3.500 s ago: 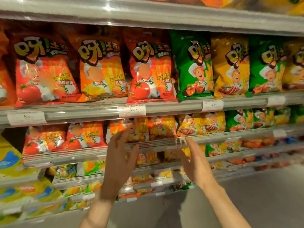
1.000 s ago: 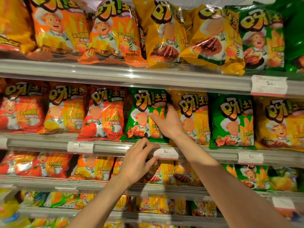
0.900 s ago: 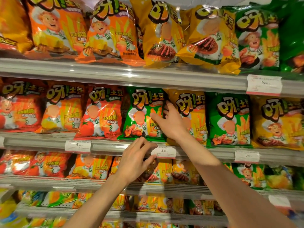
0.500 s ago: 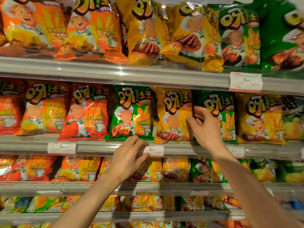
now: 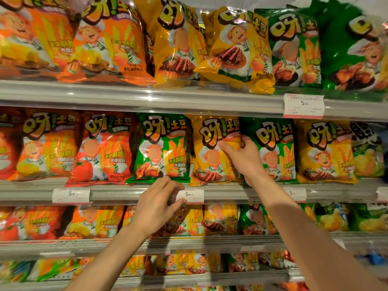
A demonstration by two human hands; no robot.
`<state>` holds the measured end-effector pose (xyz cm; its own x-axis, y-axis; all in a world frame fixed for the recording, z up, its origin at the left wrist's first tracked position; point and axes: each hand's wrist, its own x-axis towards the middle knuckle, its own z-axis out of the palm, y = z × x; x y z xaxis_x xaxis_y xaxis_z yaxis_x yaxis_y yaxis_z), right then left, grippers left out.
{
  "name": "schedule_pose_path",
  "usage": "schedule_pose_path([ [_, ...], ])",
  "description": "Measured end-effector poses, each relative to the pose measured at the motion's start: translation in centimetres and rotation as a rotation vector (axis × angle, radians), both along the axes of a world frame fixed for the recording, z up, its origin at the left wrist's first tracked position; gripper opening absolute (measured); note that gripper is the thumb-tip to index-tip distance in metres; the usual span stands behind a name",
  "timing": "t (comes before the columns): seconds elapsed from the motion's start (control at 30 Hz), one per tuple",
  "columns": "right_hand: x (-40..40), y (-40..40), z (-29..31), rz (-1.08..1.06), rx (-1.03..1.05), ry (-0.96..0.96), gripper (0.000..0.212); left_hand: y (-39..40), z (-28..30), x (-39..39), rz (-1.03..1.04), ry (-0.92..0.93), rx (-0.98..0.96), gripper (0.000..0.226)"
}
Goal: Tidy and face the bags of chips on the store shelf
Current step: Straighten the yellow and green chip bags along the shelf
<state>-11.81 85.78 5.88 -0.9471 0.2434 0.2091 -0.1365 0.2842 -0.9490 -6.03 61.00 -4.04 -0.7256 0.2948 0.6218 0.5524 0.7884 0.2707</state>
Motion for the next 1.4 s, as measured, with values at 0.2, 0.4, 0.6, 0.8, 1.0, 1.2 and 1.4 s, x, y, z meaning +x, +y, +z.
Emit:
schedule_pose_path([
  [0.2,-0.5,-1.3,1.0,-0.123,0.04,0.138,0.091,-0.1,-0.1,-0.2,-0.01,0.002,0.0,0.031],
  [0.4,-0.3,-1.6,-0.7,-0.163,0.105,0.124,0.089,-0.1,-0.1,-0.2,-0.008,0.01,0.01,0.032],
  [0.6,-0.3,-1.5,-1.2,-0.126,0.134,0.107,0.087,-0.2,-0.2,-0.3,-0.014,0.002,0.013,0.031],
  [0.8,1.1,-1.5,-1.2,-0.087,0.154,0.064,0.099,-0.2,-0.1,-0.2,-0.021,0.003,0.025,0.03],
  [1.0,6.5,-1.8,-4.2,-0.105,0.404,0.125,0.085,-0.1,-0.9,0.0,-0.028,0.011,0.06,0.031],
  [1.2,10.2,-1.3,-11.0,-0.123,0.767,0.201,0.072,0.0,-2.6,1.7,-0.028,-0.022,0.155,0.038],
  [1.4,13.9,-0.2,-16.6,-0.073,0.842,0.003,0.078,0.9,-6.7,4.1,-0.044,-0.002,0.272,0.054],
])
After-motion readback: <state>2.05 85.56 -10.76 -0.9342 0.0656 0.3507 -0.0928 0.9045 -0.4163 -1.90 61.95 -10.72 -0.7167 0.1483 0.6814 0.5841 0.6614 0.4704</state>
